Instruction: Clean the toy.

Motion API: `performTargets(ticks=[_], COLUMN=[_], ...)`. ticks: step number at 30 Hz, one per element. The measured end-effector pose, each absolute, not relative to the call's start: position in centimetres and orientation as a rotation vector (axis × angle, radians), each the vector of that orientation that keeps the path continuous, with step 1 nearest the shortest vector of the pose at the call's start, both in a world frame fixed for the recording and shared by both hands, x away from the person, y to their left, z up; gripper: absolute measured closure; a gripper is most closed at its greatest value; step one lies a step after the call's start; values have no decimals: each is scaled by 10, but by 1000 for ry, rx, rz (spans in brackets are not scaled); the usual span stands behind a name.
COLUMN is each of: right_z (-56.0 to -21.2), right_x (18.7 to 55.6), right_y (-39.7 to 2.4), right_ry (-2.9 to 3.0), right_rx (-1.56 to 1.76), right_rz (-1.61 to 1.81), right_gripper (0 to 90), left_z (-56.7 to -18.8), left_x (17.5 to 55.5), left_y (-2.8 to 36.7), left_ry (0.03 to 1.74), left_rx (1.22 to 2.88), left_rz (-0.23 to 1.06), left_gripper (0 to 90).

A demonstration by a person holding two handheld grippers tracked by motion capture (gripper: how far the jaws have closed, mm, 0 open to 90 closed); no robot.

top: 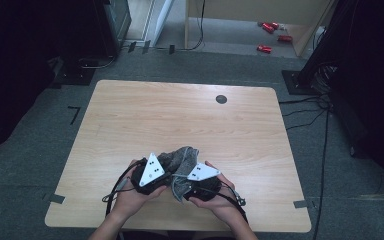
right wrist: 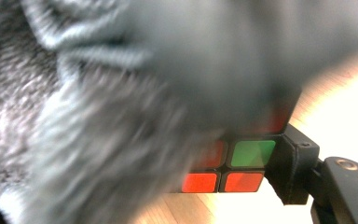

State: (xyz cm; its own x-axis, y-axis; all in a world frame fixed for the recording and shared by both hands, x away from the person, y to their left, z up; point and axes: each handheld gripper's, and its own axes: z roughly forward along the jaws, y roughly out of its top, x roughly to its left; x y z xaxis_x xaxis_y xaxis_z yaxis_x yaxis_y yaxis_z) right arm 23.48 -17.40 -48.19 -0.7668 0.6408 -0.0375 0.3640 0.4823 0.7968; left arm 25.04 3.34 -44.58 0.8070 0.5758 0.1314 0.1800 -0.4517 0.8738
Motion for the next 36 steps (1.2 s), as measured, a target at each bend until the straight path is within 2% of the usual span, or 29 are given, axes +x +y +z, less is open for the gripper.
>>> performTargets(ticks=[6, 11, 12, 16, 19, 24, 28, 36], right_z=[-477, -477, -478, -481, -480, -478, -482, -481], right_x=[236, 237, 237, 237, 235, 235, 233, 232], right_y=[-180, -180, -180, -178, -178, -176, -173, -169], right_ry=[2375, 2372, 2371, 2379, 2380, 2378, 2383, 2389], right_rx=[856, 863, 861, 857, 849, 838, 837, 828], right_rz=[1225, 1234, 1227, 1163, 1182, 1195, 1137, 1154], right_gripper=[345, 345, 345, 345, 345, 345, 345, 345], left_z=[-446, -437, -438, -445, -444, -440, -443, -439], left_x=[260, 242, 236, 246, 250, 240, 229, 226], left_y=[53, 38, 27, 33, 42, 32, 19, 17], left_ry=[650, 487, 457, 554, 600, 544, 472, 425], left_rx=[2019, 1987, 2015, 2066, 2051, 2042, 2096, 2073], left_rz=[514, 488, 571, 615, 601, 621, 739, 697], left_gripper=[766, 753, 750, 747, 748, 742, 744, 741])
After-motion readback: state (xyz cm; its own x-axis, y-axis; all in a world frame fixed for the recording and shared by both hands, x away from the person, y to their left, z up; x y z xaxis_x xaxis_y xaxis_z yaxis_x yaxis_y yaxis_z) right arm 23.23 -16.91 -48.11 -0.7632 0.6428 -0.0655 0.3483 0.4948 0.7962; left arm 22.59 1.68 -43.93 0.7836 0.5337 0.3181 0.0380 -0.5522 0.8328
